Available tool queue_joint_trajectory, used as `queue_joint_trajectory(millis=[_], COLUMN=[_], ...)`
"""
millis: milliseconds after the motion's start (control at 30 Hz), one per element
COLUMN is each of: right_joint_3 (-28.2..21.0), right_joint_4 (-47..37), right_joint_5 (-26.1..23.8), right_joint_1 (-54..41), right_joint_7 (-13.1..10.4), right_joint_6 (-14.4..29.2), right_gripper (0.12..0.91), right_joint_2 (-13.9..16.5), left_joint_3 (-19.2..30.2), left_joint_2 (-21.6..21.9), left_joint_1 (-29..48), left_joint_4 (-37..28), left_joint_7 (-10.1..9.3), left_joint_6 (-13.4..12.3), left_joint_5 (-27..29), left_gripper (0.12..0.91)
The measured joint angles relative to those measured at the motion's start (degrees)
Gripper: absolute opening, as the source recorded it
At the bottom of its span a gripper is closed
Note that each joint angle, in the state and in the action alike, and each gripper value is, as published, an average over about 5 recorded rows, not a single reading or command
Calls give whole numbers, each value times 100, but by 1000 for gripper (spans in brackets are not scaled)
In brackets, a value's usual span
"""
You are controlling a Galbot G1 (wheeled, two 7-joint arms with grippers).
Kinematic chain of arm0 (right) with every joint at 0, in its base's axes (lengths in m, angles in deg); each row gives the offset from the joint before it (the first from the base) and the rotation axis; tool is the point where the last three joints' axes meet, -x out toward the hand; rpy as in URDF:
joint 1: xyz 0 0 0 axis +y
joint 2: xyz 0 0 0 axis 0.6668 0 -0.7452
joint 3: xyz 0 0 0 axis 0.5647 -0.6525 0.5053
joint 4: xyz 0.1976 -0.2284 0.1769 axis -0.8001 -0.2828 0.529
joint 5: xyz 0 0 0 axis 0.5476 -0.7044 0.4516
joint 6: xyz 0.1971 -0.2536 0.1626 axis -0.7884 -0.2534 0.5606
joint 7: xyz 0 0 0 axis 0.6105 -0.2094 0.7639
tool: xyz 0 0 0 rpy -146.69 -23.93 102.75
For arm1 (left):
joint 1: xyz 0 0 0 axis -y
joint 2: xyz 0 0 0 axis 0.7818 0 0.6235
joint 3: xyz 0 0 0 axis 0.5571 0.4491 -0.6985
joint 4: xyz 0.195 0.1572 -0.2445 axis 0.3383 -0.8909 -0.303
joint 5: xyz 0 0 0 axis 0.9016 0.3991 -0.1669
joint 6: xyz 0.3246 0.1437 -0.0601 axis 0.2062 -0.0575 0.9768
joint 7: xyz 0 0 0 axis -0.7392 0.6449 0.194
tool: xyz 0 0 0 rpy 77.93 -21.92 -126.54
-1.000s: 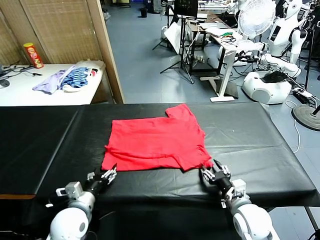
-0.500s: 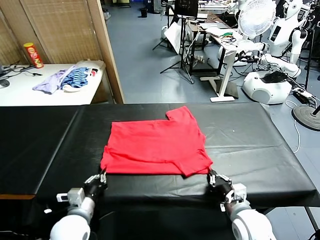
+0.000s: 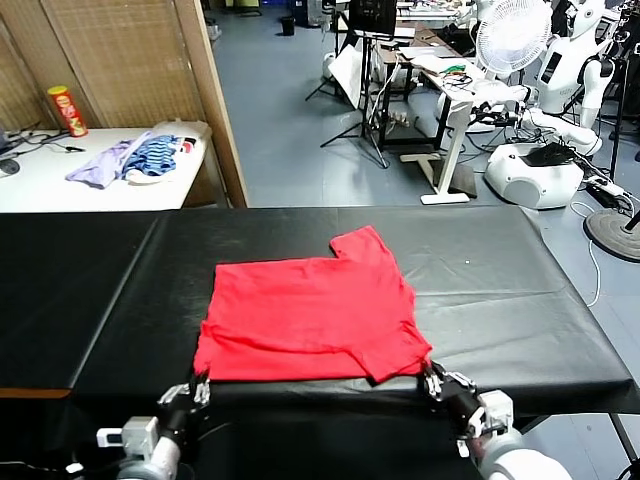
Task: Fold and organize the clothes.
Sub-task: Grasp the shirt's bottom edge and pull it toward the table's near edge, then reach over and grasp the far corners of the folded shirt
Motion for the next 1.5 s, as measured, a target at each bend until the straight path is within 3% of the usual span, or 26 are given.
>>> queue_joint_trajectory(millis=[100,200,400,600,867,1033,1200,1300,1400,1500], right_joint_3=[146,208,-254,-1197,-2298,-2706,-2856,-2870,-2855,-2846], right_joint_4=[200,112,-1009,-2710,-4993,-6146,-6839,-7056,-7193,-7258], right_joint_5=[311,632,886,940,1007,891,753,753,753,740], right_joint_1=[-41,-405,-2122,-4096,-6041,-6767,-7083,-7146,-7173,-7176], right_joint_7=[-122,-288,-385,-443,-356,-65,66,76,84,108], right_joint_6=[-39,81,368,597,598,409,222,200,205,213], right_gripper=[792,797,798,798,798,798,791,715,569,407], right_joint_2=[109,236,337,242,-191,-568,-809,-884,-951,-1000], left_joint_3=[-82,-151,-16,517,1390,1748,1872,1874,1870,1864], left_joint_2=[73,171,596,976,947,842,795,802,838,877], left_joint_1=[-83,-2,1136,3020,5071,5828,6084,6126,6117,6085], left_joint_4=[163,329,133,-1052,-3135,-4191,-4750,-4874,-4898,-4871], left_joint_7=[-16,-81,-461,-606,-493,-329,-216,-134,-45,28], left_joint_6=[76,144,385,491,701,879,1023,1041,1059,1061], left_joint_5=[-65,-362,-1463,-2338,-2630,-2615,-2513,-2517,-2515,-2515], left_gripper=[694,780,798,798,798,798,798,798,784,699])
